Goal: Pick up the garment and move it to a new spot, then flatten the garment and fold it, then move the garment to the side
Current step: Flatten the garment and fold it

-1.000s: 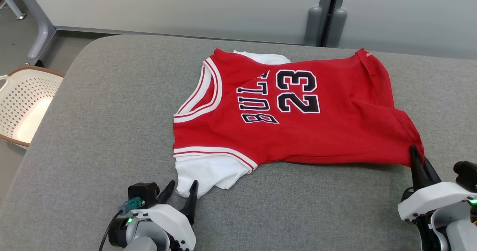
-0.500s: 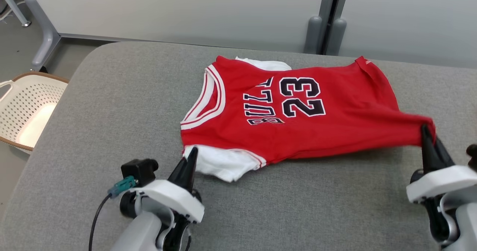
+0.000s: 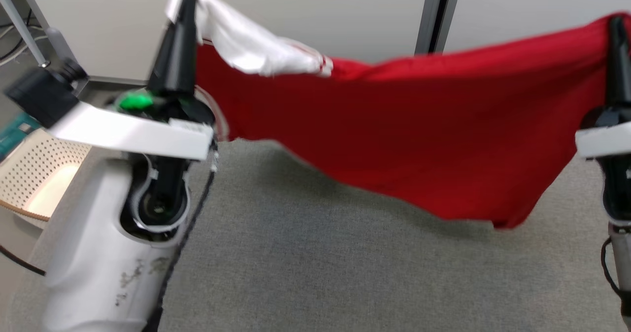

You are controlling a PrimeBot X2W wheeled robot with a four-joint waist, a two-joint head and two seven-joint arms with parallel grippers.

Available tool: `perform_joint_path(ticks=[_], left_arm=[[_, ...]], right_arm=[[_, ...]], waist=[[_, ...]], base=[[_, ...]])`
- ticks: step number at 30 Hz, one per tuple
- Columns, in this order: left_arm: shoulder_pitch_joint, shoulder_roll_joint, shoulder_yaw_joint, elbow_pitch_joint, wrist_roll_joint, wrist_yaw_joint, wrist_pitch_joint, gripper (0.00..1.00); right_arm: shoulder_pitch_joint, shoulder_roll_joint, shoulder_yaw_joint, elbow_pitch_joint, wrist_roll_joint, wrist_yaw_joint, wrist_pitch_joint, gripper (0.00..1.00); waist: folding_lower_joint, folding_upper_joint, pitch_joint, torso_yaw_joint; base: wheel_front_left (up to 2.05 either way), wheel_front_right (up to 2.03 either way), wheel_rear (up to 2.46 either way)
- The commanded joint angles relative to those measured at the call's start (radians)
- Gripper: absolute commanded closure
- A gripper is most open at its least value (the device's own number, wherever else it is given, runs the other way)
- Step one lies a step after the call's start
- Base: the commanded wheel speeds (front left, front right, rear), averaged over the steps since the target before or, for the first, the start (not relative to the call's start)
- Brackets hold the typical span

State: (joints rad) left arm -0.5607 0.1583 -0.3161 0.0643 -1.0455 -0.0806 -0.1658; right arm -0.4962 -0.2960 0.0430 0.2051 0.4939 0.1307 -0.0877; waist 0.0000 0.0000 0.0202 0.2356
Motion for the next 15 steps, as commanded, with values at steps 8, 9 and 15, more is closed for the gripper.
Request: perform_joint_path(ticks=[8, 9, 15], left_arm=[[-0.105, -0.021, 0.085, -0.208, -0.076, 0.139, 0.053, 1.0], [-0.108, -0.02, 0.09, -0.224, -0.078, 0.155, 0.058, 1.0], [-0.136, 0.007, 0.102, -0.241, -0.054, 0.22, 0.086, 1.0]], right_arm=[[-0.049, 0.091, -0.085, -0.16, 0.052, 0.0, 0.061, 1.0], [-0.039, 0.103, -0.091, -0.179, 0.044, 0.0, 0.074, 1.0], [-0.03, 0.149, -0.133, -0.253, -0.016, 0.0, 0.167, 1.0]], waist=[[0.0, 0.0, -0.059, -0.021], [0.0, 0.0, -0.06, -0.023], [0.0, 0.0, -0.027, -0.033]], base=[[0.0, 0.0, 0.0], [0.0, 0.0, 0.0], [0.0, 0.0, 0.0]])
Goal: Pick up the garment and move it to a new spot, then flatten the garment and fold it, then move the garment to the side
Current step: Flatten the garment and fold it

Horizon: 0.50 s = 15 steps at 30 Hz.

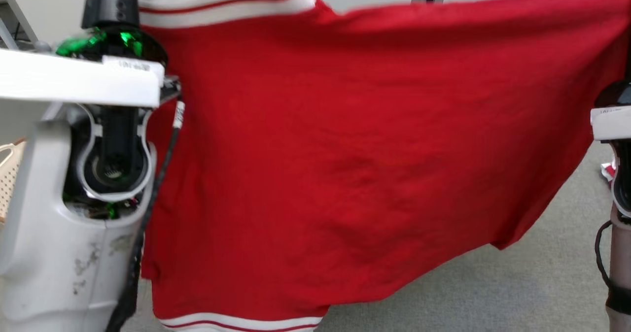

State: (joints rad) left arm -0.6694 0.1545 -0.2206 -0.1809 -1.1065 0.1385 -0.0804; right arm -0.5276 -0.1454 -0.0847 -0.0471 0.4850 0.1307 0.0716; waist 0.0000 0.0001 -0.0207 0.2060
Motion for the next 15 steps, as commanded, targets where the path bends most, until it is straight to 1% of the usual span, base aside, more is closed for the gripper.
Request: perform_joint_path(ticks=[1, 3, 5, 8, 9, 11, 12, 15], left_arm=[[-0.038, 0.014, 0.008, 0.016, 0.01, 0.006, 0.007, 1.0], [-0.069, 0.018, 0.014, 0.052, -0.008, 0.014, 0.032, 1.0], [-0.135, 0.046, 0.039, 0.098, -0.009, 0.012, 0.046, 1.0], [-0.25, 0.042, 0.067, 0.204, -0.036, 0.003, 0.061, 1.0], [-0.293, 0.051, 0.076, 0.248, -0.036, -0.005, 0.061, 1.0], [-0.386, 0.043, 0.117, 0.334, -0.074, -0.005, 0.06, 1.0], [-0.437, 0.043, 0.132, 0.376, -0.081, -0.014, 0.057, 1.0], [-0.576, 0.066, 0.146, 0.487, -0.06, -0.06, 0.019, 1.0]], right_arm=[[-0.011, 0.004, -0.014, 0.0, -0.019, 0.0, 0.026, 1.0], [-0.059, 0.021, -0.024, 0.01, -0.018, 0.0, 0.068, 1.0], [-0.131, 0.024, -0.025, 0.031, -0.037, 0.0, 0.109, 1.0], [-0.271, 0.012, -0.004, 0.1, -0.063, 0.0, 0.141, 1.0], [-0.322, 0.004, 0.008, 0.129, -0.071, 0.0, 0.14, 1.0], [-0.439, 0.005, 0.016, 0.2, -0.075, 0.0, 0.135, 1.0], [-0.5, -0.012, 0.029, 0.234, -0.102, 0.0, 0.12, 1.0], [-0.666, -0.018, 0.06, 0.353, -0.137, 0.0, 0.071, 1.0]], waist=[[0.0, -0.0001, 0.029, -0.005], [0.0, -0.0001, 0.074, -0.011], [0.0, -0.0001, 0.142, -0.021], [0.0, -0.0001, 0.247, -0.031], [0.0, -0.0001, 0.277, -0.033], [0.0, -0.0001, 0.342, -0.039], [0.0, -0.0001, 0.376, -0.04], [0.0, -0.0001, 0.459, -0.04]], base=[[0.0, 0.0, 0.0], [0.0, 0.0, 0.0], [0.0, 0.0, 0.0], [0.0, 0.0, 0.0], [0.0, 0.0, 0.0], [0.0, 0.0, 0.0], [0.0, 0.0, 0.0], [0.0, 0.0, 0.0]])
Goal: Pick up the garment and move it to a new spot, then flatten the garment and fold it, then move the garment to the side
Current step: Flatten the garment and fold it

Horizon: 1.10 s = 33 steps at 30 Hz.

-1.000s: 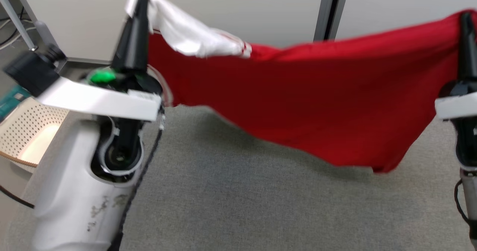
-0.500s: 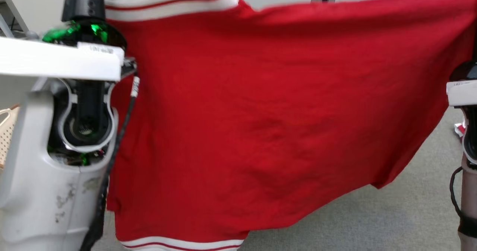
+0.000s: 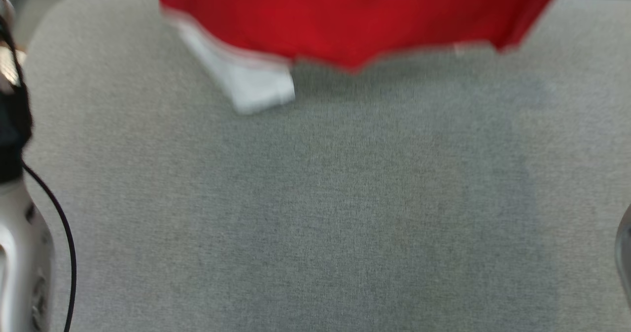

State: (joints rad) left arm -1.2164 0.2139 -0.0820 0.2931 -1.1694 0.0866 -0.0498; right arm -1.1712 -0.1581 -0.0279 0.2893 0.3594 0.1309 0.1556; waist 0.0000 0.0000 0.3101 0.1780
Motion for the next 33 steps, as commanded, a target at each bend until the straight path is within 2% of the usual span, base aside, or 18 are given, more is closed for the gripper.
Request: perform_joint_path(ticks=[1, 4, 8, 9, 14, 20, 26, 30, 33], left_arm=[[-0.068, 0.01, 0.012, 0.052, 0.016, -0.025, -0.033, 1.0], [-0.182, 0.008, 0.027, 0.145, 0.03, -0.071, -0.095, 1.0], [-0.254, -0.005, 0.02, 0.26, 0.046, -0.135, -0.152, 1.0], [-0.259, -0.013, 0.006, 0.31, 0.063, -0.161, -0.17, 1.0], [-0.171, -0.036, -0.046, 0.418, 0.088, -0.209, -0.19, 1.0], [-0.031, -0.023, -0.141, 0.478, 0.122, -0.218, -0.2, 1.0], [0.187, 0.026, -0.266, 0.483, 0.106, -0.217, -0.199, 1.0], [0.337, 0.071, -0.389, 0.466, 0.123, -0.217, -0.179, 1.0], [0.44, 0.126, -0.523, 0.436, 0.138, -0.218, -0.116, 1.0]], right_arm=[[-0.076, -0.009, 0.01, 0.055, -0.021, 0.0, -0.041, 1.0], [-0.205, -0.022, 0.011, 0.171, -0.051, -0.001, -0.136, 1.0], [-0.294, -0.034, 0.016, 0.32, -0.075, -0.001, -0.246, 1.0], [-0.298, -0.036, 0.028, 0.389, -0.065, -0.001, -0.286, 1.0], [-0.212, -0.041, 0.1, 0.528, -0.062, -0.001, -0.359, 1.0], [-0.091, -0.049, 0.156, 0.621, -0.015, -0.001, -0.402, 1.0], [0.079, -0.066, 0.218, 0.676, 0.078, -0.001, -0.418, 1.0], [0.207, -0.083, 0.295, 0.686, 0.143, -0.001, -0.42, 1.0], [0.292, -0.095, 0.352, 0.694, 0.203, -0.001, -0.398, 1.0]], waist=[[0.0, 0.0, 0.149, -0.011], [0.0, 0.0, 0.201, -0.005], [0.0, 0.0, 0.245, 0.012], [0.0, 0.0, 0.258, 0.02], [0.0, 0.0, 0.256, 0.038], [0.0, 0.0, 0.216, 0.049], [0.0, 0.0, 0.125, 0.058], [0.0, 0.0, 0.049, 0.059], [0.0, 0.0, -0.005, 0.056]], base=[[0.0, 0.0, 0.0], [0.0, 0.0, 0.0], [0.0, 0.0, 0.0], [0.0, 0.0, 0.0], [0.0, 0.0, 0.0], [0.0, 0.0, 0.0], [0.0, 0.0, 0.0], [0.0, 0.0, 0.0], [0.0, 0.0, 0.0]])
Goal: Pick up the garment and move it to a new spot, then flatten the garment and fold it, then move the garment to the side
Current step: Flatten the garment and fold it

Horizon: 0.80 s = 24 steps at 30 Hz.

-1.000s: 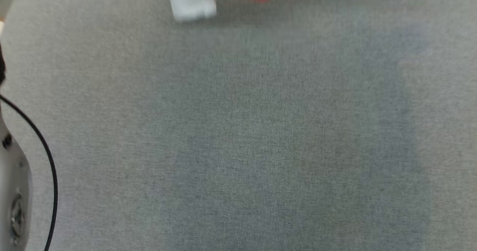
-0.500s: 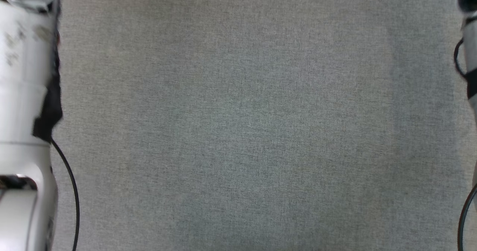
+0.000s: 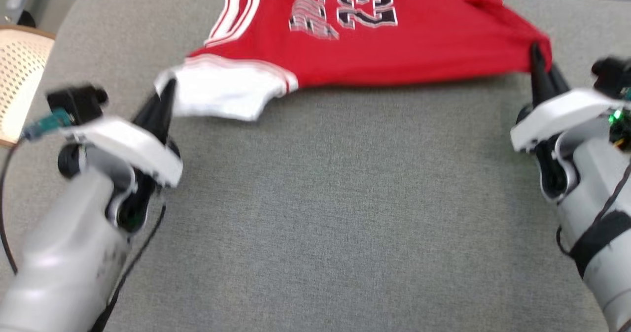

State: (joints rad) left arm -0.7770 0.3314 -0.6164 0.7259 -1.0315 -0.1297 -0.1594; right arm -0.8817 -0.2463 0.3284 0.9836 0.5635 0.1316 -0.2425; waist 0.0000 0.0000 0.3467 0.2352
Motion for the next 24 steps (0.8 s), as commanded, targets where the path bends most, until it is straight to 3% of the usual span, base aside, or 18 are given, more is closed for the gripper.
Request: perform_joint_path(ticks=[1, 8, 16, 24], left_arm=[[0.028, 0.028, -0.018, 0.001, -0.007, -0.001, 0.015, 1.0], [0.16, 0.127, -0.203, -0.06, -0.05, -0.001, 0.08, 1.0], [0.223, 0.202, -0.326, -0.13, -0.123, -0.001, 0.14, 1.0], [0.271, 0.292, -0.434, -0.24, -0.184, -0.001, 0.209, 1.0]], right_arm=[[0.025, -0.01, 0.013, 0.003, 0.017, -0.002, 0.012, 1.0], [0.139, -0.036, 0.101, 0.027, 0.116, -0.002, 0.052, 1.0], [0.243, -0.081, 0.214, 0.014, 0.202, -0.002, 0.154, 1.0], [0.333, -0.16, 0.333, -0.078, 0.311, -0.002, 0.302, 1.0]], waist=[[0.0, 0.0, -0.058, -0.004], [0.0, 0.0, -0.16, -0.016], [0.0, 0.0, -0.253, -0.016], [0.0, 0.0, -0.318, -0.014]], base=[[0.0, 0.0, 0.0], [0.0, 0.0, 0.0], [0.0, 0.0, 0.0], [0.0, 0.0, 0.0]])
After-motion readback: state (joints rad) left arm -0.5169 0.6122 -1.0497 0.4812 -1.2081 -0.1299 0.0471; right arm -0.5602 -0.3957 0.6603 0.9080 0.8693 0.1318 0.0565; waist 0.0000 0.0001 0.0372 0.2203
